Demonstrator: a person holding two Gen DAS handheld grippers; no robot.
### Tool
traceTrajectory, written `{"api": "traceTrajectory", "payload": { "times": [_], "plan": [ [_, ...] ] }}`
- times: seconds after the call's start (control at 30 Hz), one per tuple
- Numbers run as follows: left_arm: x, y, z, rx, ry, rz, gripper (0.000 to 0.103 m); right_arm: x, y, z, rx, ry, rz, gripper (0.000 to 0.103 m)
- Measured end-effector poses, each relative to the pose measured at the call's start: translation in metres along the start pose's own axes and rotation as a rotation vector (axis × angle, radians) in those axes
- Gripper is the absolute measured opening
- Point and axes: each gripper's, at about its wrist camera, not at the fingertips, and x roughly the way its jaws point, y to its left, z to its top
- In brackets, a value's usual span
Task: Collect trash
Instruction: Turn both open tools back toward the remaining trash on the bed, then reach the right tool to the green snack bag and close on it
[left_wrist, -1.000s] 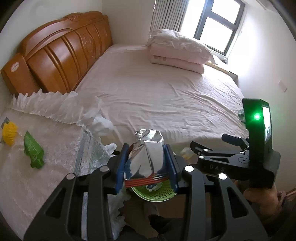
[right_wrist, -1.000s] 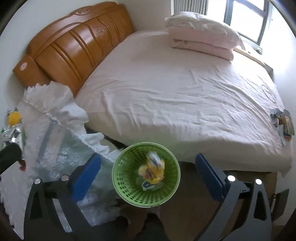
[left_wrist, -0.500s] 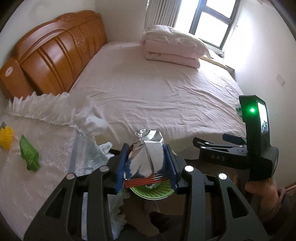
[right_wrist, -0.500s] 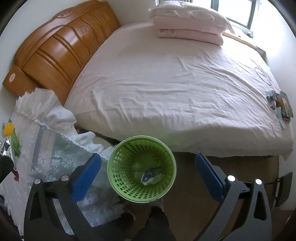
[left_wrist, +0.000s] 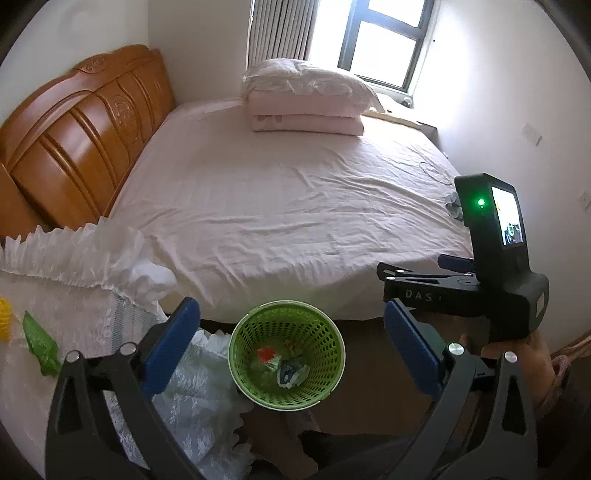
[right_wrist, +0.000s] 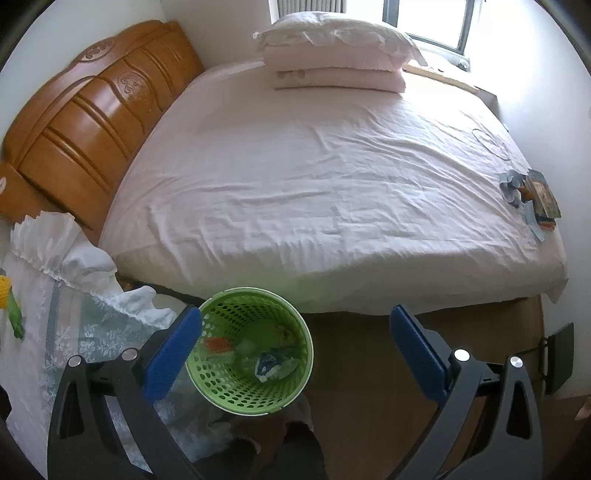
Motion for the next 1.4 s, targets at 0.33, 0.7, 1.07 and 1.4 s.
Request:
{"api": "traceTrajectory", "payload": {
  "times": [0.33, 0.7, 1.07, 1.4],
  "plan": [
    [-0.026, 0.042, -0.008, -0.142, -0.046, 0.083, 0.095, -0.013, 0.028, -0.007, -0.063, -0.012, 0.077, 0.101],
    [-0.103, 0.138, -0.058, -0.385, -0.118, 0.361, 0.095, -0.064, 0.150, -0.013, -0.350, -0.089, 0.303, 0.101],
    [-0.157, 0.199, -0.134, -0.627, -0.119, 0.529, 0.095, -0.065, 0.264, -0.047, -0.607, -0.012, 0.456, 0.101],
    [-0.170, 0.235, -0.165, -0.734, -0.106, 0.567, 0.095, -0.044, 0.377, -0.070, -0.804, 0.009, 0.535, 0.101]
  ]
}}
